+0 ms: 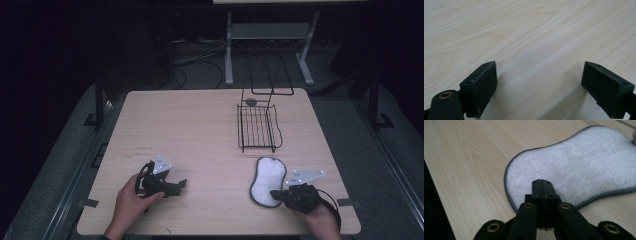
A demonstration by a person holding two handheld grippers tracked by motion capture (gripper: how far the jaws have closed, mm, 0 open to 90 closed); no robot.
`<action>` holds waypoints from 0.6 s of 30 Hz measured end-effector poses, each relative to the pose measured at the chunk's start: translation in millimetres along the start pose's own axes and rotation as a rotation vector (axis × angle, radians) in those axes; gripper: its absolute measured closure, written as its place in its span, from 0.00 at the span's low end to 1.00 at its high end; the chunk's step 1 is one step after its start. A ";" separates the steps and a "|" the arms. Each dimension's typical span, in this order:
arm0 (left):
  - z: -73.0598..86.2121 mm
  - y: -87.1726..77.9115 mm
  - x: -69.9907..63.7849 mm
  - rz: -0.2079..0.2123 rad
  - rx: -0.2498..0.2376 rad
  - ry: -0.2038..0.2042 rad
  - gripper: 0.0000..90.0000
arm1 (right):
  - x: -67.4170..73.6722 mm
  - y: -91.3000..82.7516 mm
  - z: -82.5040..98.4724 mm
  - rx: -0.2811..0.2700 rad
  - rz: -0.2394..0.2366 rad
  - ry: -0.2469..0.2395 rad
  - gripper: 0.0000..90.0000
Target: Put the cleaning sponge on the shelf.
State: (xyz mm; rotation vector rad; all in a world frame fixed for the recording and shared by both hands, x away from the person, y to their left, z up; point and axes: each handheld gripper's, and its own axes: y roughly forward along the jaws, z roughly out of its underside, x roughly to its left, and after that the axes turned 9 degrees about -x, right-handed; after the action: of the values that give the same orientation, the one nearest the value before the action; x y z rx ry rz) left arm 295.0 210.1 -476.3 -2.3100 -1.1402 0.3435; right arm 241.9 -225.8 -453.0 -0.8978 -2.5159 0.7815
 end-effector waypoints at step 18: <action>0.0 0.0 0.0 0.000 0.000 0.000 0.14 | -38.8 -34.0 20.3 -0.020 0.136 0.085 1.00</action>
State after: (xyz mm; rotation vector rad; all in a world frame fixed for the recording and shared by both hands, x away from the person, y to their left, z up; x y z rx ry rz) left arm 295.0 210.1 -476.3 -2.3103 -1.1401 0.3432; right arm 244.6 -281.1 -453.8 -1.0951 -2.4131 0.7438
